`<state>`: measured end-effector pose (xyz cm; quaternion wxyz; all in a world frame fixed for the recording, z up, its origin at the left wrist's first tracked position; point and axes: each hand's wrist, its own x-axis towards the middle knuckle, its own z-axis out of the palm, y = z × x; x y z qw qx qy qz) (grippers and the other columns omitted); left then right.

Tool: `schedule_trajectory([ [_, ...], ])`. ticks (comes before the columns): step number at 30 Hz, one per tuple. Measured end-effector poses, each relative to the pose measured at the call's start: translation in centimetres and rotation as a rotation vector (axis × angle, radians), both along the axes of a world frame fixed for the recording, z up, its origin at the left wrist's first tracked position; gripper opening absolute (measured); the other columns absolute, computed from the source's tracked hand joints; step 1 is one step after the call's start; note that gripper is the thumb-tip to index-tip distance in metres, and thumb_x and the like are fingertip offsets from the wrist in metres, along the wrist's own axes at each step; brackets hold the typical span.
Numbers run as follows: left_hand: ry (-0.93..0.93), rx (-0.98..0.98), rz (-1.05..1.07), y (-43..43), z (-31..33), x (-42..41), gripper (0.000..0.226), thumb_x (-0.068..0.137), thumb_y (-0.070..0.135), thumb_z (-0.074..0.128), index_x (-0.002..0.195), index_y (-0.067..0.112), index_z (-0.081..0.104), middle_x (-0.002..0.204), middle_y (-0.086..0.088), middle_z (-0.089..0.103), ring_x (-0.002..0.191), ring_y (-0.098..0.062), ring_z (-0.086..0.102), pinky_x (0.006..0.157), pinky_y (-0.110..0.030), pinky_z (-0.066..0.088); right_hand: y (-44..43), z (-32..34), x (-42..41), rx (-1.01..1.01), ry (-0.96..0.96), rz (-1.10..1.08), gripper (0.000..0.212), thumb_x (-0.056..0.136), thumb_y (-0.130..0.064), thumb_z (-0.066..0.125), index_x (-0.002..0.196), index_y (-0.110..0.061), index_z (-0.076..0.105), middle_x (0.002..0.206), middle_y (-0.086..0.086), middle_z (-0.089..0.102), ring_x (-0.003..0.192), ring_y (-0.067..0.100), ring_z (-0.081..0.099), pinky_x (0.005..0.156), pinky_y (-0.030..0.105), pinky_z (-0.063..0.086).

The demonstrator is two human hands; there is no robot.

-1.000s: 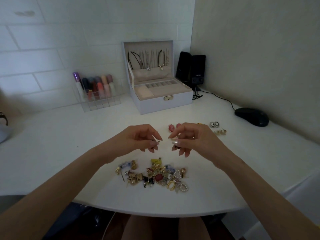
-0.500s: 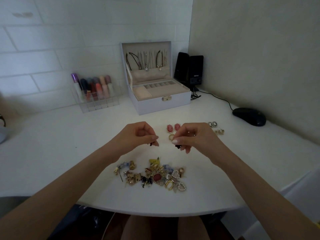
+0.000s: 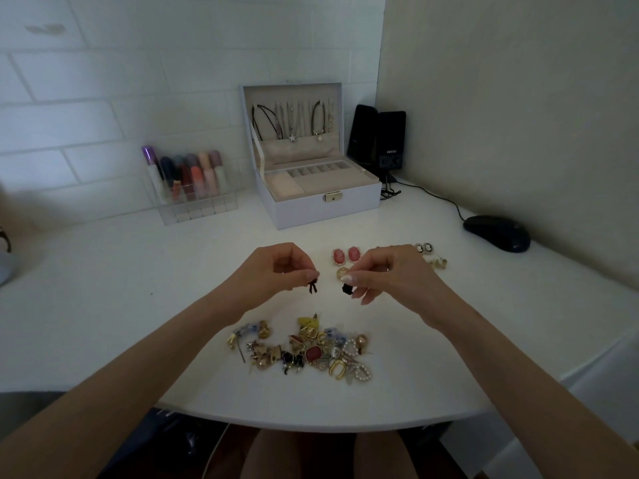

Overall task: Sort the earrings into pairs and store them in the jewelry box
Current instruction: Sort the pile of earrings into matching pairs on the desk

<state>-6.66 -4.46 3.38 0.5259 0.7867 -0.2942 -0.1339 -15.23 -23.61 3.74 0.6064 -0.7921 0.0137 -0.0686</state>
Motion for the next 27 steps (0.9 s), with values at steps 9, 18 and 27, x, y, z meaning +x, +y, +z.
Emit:
schedule_trajectory([
  [9, -0.046, 0.017, -0.100, 0.4, -0.1, 0.2, 0.019, 0.094, 0.009, 0.048, 0.100, 0.009, 0.066, 0.091, -0.006, 0.069, 0.080, -0.010, 0.065, 0.070, -0.017, 0.051, 0.3, 0.1, 0.1, -0.044, -0.029, -0.037, 0.010, 0.075, -0.005, 0.074, 0.078, 0.003, 0.069, 0.054, 0.005, 0.064, 0.046, 0.013, 0.060, 0.045, 0.021, 0.050],
  [18, -0.014, -0.026, -0.033, 0.3, -0.7, 0.4, 0.009, 0.079, 0.011, 0.069, 0.088, 0.007, 0.069, 0.085, -0.009, 0.071, 0.080, -0.015, 0.066, 0.075, -0.019, 0.053, 0.5, 0.2, 0.3, 0.011, 0.056, 0.028, 0.017, 0.070, 0.011, 0.071, 0.086, 0.004, 0.069, 0.070, 0.022, 0.067, 0.054, 0.021, 0.067, 0.054, 0.024, 0.057],
  [27, -0.144, 0.120, -0.001, -0.1, -1.0, 3.5, 0.010, 0.079, 0.002, 0.068, 0.084, 0.010, 0.068, 0.086, -0.001, 0.072, 0.081, -0.015, 0.068, 0.078, -0.024, 0.053, 0.8, 1.7, 4.6, -0.350, 0.003, -0.040, 0.012, 0.074, -0.008, 0.075, 0.084, -0.008, 0.069, 0.073, 0.003, 0.071, 0.057, 0.002, 0.064, 0.056, 0.017, 0.052],
])
